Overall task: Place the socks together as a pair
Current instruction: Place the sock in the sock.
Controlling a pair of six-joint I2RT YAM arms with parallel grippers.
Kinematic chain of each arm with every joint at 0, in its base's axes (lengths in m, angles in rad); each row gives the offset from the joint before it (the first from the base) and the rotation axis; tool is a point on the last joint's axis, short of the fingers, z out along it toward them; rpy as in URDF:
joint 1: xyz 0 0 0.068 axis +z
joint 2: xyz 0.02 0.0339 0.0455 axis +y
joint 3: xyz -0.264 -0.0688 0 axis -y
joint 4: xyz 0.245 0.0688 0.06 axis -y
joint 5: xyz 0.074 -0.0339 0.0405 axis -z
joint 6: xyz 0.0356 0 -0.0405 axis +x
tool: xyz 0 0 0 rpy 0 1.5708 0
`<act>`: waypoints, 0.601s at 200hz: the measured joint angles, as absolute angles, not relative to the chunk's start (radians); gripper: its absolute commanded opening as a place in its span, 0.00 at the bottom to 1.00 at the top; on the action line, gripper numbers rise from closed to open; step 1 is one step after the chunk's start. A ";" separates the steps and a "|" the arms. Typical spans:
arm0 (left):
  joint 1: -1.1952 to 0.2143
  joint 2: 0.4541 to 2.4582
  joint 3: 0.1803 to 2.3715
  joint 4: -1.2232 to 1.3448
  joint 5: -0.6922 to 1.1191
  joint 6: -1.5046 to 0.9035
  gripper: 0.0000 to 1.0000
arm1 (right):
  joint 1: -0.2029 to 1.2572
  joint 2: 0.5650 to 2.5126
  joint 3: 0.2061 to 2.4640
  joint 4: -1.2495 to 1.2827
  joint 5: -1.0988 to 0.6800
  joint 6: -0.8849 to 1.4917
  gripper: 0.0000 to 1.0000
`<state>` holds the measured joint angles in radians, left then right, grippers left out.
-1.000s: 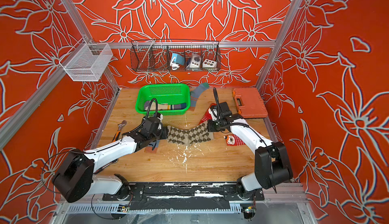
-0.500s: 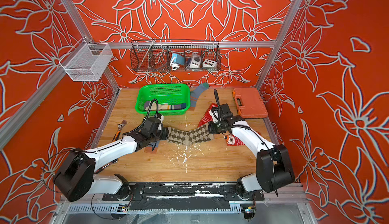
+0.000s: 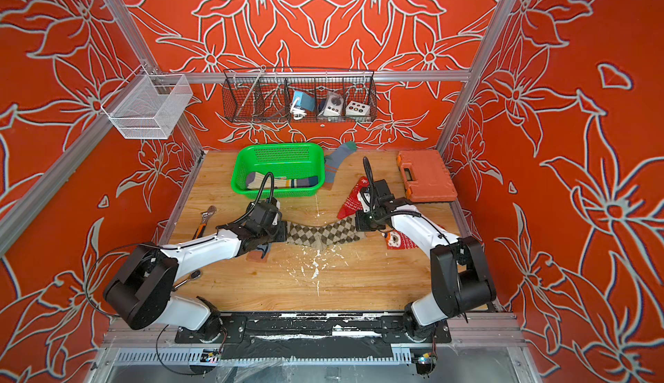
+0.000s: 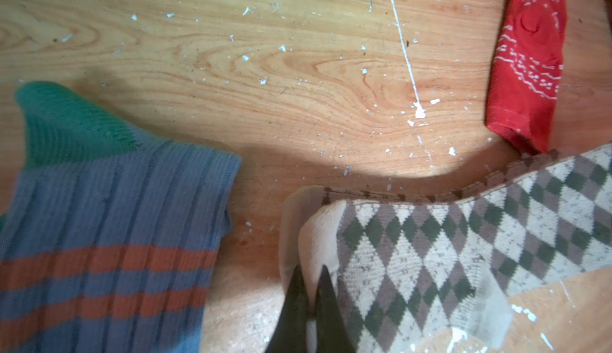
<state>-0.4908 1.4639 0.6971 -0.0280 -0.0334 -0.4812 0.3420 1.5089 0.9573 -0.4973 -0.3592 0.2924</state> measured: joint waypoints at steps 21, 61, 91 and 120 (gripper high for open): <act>-0.490 1.475 0.692 -0.014 -0.042 -0.476 0.00 | 0.341 1.523 0.946 -0.492 -0.343 0.292 0.05; -0.490 1.502 0.691 0.000 -0.049 -0.472 0.09 | 0.341 1.547 0.927 -0.479 -0.278 0.296 0.22; -0.490 1.511 0.691 0.013 -0.050 -0.474 0.21 | 0.341 1.572 0.927 -0.470 -0.238 0.291 0.35; -0.490 1.510 0.681 0.027 -0.051 -0.469 0.32 | 0.341 1.573 0.927 -0.466 -0.209 0.297 0.53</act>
